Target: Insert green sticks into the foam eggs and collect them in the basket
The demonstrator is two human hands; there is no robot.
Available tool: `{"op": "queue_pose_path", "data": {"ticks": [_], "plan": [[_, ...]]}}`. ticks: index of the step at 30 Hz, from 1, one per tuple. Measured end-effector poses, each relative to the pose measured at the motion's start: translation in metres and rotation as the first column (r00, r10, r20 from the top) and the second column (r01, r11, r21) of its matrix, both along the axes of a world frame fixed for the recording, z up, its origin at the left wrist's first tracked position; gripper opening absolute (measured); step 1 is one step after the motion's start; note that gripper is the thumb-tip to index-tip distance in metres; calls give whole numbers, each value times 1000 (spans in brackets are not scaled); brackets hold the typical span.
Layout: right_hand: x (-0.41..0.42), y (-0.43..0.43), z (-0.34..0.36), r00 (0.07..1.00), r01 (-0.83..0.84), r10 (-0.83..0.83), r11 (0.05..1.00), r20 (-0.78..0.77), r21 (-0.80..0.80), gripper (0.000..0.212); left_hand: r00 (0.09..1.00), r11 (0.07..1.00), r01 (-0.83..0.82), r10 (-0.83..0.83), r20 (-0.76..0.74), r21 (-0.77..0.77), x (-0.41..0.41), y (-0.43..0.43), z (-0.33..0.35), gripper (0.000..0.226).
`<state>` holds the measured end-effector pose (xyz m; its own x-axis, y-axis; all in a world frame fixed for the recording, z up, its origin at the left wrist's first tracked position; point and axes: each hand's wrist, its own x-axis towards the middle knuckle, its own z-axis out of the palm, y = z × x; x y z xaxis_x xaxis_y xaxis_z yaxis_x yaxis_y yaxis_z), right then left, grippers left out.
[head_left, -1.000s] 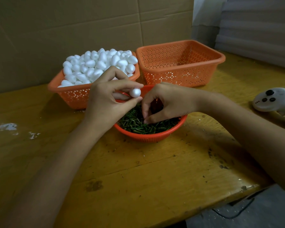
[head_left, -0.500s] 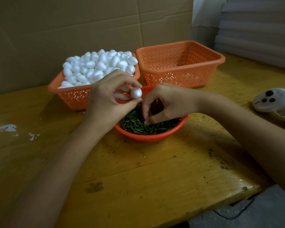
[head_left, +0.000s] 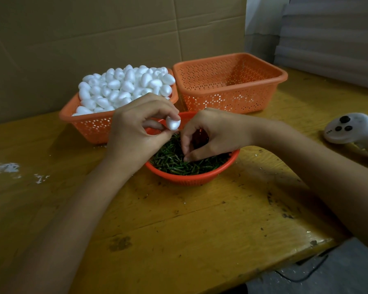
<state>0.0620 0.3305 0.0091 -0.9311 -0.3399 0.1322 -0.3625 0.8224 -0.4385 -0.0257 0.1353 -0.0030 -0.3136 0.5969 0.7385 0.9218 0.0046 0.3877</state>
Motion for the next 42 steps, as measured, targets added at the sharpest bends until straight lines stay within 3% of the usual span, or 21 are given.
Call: {"op": "queue_pose_path", "data": {"ticks": [23,42], "plan": [[0,0,0,1000,17,-17,1000,2,-5,6,986,998,-36,27,-167,-50,-4,-1,0,34],[0,-1,0,1000,23,-23,1000,4,0,7,993,998,-40,34,-109,-56,-1,0,-1,28]]}}
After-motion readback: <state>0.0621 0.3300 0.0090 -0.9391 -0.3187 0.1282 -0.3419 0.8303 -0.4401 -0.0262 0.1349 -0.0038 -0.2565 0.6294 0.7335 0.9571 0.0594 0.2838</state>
